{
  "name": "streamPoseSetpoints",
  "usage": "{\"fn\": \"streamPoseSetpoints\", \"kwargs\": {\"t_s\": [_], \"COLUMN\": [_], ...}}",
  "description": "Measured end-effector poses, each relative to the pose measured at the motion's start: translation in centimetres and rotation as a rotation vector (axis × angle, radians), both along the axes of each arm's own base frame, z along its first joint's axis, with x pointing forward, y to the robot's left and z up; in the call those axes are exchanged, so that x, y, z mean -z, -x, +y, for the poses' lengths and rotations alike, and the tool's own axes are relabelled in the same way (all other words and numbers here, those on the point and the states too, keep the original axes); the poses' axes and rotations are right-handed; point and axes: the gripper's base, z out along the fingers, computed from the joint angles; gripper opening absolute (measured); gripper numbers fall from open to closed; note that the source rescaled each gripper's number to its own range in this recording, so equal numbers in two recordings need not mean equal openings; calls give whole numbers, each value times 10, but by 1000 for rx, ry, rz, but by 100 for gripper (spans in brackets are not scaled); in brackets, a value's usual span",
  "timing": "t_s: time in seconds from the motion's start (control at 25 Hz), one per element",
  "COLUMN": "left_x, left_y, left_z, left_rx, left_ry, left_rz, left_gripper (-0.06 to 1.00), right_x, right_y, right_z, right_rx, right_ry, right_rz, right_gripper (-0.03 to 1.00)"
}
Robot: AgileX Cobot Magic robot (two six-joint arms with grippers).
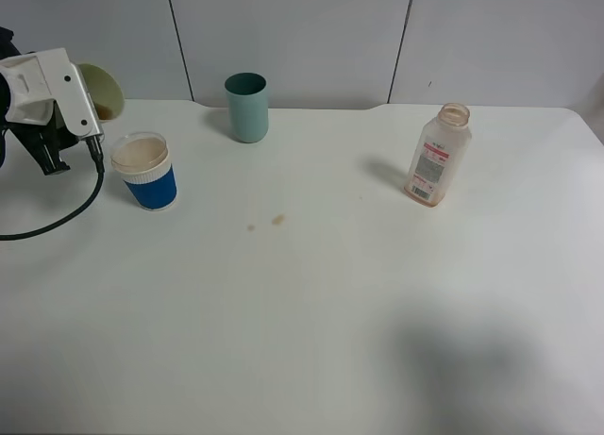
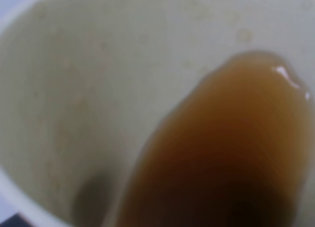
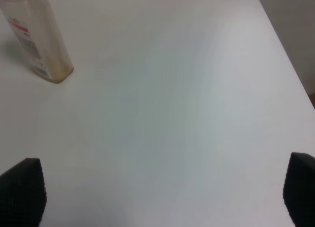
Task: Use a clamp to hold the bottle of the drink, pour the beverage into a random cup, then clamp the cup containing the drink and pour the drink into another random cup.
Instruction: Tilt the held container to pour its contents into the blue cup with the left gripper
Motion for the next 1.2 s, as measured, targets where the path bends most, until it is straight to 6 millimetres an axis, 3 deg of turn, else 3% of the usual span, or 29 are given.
{"fn": "streamPoseSetpoints", "kwargs": {"t_s": [1.2], "left_x": [4], "left_y": [2], "left_z": [-1], "left_rx": [54], "left_ry": [-133], "left_rz": [27], "left_gripper": [0], "right_x": [0], "right_y": [0], "right_z": [0], "right_rx": [0], "right_ry": [0], "right_rz": [0], "right_gripper": [93]}}
